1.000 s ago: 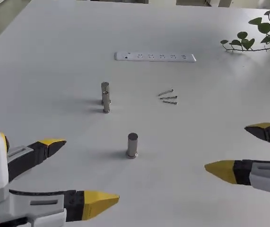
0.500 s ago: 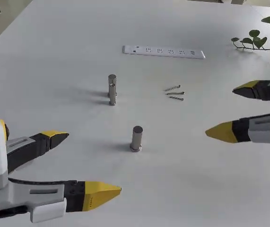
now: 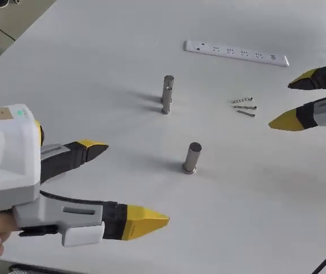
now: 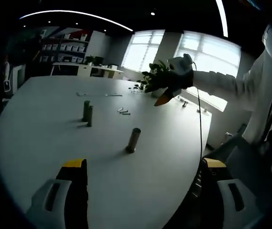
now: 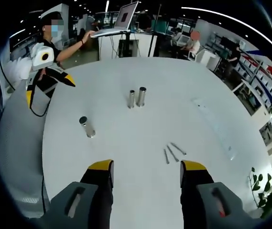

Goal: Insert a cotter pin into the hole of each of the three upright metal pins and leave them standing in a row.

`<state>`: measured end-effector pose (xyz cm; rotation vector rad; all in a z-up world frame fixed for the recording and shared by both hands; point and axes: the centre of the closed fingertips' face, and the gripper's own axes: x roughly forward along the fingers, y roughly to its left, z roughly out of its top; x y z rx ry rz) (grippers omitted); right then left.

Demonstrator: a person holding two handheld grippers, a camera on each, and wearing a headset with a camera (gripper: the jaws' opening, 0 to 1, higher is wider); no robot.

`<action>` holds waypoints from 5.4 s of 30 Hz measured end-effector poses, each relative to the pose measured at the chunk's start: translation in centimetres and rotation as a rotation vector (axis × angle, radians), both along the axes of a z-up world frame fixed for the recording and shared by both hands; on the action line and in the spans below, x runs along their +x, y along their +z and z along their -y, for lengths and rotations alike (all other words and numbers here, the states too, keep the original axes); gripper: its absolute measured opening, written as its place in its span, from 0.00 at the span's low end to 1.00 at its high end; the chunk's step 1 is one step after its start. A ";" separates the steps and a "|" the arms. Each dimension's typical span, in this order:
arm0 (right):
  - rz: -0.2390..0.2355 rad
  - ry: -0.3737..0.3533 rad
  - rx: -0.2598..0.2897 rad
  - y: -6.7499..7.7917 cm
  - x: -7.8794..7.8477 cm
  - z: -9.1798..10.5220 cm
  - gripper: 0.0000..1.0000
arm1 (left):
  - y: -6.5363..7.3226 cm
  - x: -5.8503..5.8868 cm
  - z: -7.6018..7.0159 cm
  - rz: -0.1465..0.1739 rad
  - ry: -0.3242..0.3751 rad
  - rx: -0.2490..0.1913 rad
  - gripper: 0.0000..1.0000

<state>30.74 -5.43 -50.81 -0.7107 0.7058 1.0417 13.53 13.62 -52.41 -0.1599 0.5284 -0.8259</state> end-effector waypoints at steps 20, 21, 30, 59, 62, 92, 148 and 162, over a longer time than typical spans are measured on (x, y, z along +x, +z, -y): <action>-0.064 0.152 -0.175 -4.5 6.5 -0.9 0.20 | -0.6 0.4 -0.8 -0.016 0.041 -0.006 0.99; -0.078 0.167 -0.193 -4.8 6.0 -0.9 0.20 | -0.7 0.3 -0.8 -0.019 0.041 -0.004 0.99; -0.114 0.180 -0.256 -8.1 7.9 -0.8 0.14 | -0.6 0.4 -0.3 -0.029 0.020 -0.002 0.99; -0.206 0.213 -0.354 -10.5 8.4 -0.1 0.02 | -0.5 0.9 -0.4 -0.037 0.053 0.017 0.99; -0.207 0.212 -0.363 -10.4 8.0 -0.2 0.01 | -0.5 0.8 -0.4 -0.038 0.053 0.016 0.99; -0.030 0.223 -0.363 -7.1 6.7 0.9 0.00 | 0.3 0.3 1.2 -0.023 0.000 -0.007 0.99; 0.339 0.365 0.087 3.1 -9.5 -6.5 0.00 | 5.8 7.0 10.1 -0.182 -0.030 -0.365 0.31; 0.378 0.435 0.070 3.4 -11.0 -7.4 0.00 | 5.9 6.7 10.9 -0.252 -0.043 -0.417 0.16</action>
